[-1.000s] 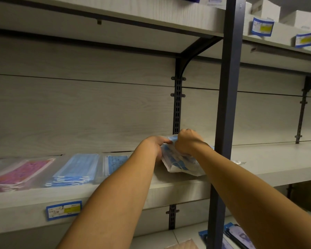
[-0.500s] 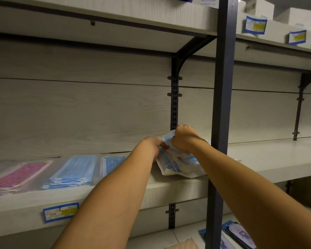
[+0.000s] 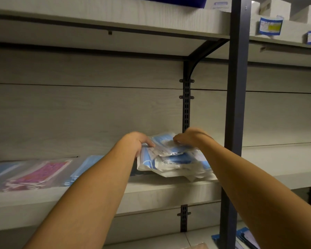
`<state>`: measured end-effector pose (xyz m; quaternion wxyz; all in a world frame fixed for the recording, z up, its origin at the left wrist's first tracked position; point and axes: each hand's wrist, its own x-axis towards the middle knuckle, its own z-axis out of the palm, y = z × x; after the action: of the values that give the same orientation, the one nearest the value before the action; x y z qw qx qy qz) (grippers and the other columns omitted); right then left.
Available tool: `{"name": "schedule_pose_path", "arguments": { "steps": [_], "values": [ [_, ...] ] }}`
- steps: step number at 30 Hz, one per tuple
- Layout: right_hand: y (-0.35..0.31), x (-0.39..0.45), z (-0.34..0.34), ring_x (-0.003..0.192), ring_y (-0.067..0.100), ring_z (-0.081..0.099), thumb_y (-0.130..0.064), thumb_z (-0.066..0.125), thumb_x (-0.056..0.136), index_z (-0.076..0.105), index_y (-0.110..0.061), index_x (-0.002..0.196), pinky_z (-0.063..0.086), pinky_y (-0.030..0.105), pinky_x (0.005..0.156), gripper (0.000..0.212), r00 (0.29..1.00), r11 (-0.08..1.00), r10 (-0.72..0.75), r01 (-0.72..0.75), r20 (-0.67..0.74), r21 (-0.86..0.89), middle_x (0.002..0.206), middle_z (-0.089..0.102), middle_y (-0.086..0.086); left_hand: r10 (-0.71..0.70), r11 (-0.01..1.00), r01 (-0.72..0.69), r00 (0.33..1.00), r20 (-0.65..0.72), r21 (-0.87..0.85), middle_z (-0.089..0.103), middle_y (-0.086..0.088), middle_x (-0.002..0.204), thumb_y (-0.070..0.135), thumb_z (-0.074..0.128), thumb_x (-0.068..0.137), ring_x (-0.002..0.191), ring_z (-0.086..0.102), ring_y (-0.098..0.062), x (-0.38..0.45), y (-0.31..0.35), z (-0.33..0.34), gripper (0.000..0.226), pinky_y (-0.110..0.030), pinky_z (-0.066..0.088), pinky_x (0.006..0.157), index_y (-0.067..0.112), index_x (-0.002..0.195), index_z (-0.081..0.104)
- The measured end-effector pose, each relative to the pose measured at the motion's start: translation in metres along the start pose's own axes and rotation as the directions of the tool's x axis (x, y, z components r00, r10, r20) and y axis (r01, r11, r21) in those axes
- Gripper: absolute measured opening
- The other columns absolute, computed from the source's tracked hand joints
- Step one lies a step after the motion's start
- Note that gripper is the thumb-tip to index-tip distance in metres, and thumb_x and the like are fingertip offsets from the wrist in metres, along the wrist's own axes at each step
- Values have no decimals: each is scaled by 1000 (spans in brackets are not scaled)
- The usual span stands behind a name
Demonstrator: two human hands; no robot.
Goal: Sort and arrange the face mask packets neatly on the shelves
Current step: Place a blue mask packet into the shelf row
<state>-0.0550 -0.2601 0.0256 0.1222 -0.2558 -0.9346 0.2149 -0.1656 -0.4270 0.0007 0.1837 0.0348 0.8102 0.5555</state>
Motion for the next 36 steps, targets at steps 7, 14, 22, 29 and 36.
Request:
{"name": "schedule_pose_path", "arguments": {
  "steps": [7, 14, 22, 29, 36],
  "values": [
    [15, -7, 10, 80, 22, 60, -45, 75, 85, 58, -11, 122, 52, 30, 70, 54, 929, 872, 94, -250, 357, 421, 95, 59, 6, -4, 998, 8, 998, 64, -61, 71, -21, 97, 6, 76, 81, 87, 69, -37, 3, -19, -8, 21, -52, 57, 91, -1, 100, 69],
    [29, 4, 11, 87, 25, 66, -52, 83, 70, 60, -15, 115, 51, 30, 72, 62, 940, 862, 107, -249, 322, 441, 111, 62, 8, 119, 977, -85, 979, 166, -197, 68, -14, 76, 18, 74, 88, 68, 66, -26, -15, -24, 10, 17, -43, 57, 93, 5, 96, 66],
    [29, 6, 10, 79, 28, 72, -47, 73, 83, 66, -5, 109, 55, 32, 75, 50, 928, 798, 90, -284, 361, 532, 93, 76, 13, 170, 958, -125, 972, 163, -257, 65, -12, 85, 26, 74, 85, 70, 61, -26, -28, -17, 44, 19, -32, 53, 64, 10, 91, 65],
    [37, 6, 15, 84, 27, 77, -53, 78, 77, 69, -13, 116, 62, 37, 76, 57, 947, 684, -8, -229, 320, 693, 98, 78, 10, 260, 931, -221, 960, 103, -290, 65, -11, 84, 17, 66, 90, 68, 65, -24, -28, -3, 46, 15, -31, 56, 58, 8, 102, 63],
    [28, 11, 1, 81, 29, 77, -45, 92, 65, 58, -2, 125, 60, 32, 59, 82, 980, 525, -178, 15, 93, 851, 101, 77, 13, 503, 764, -491, 859, -90, -419, 62, -12, 115, 4, 78, 81, 89, 71, -27, -37, 19, 27, 76, -32, 60, 56, 23, 138, 30]
  ]
}}
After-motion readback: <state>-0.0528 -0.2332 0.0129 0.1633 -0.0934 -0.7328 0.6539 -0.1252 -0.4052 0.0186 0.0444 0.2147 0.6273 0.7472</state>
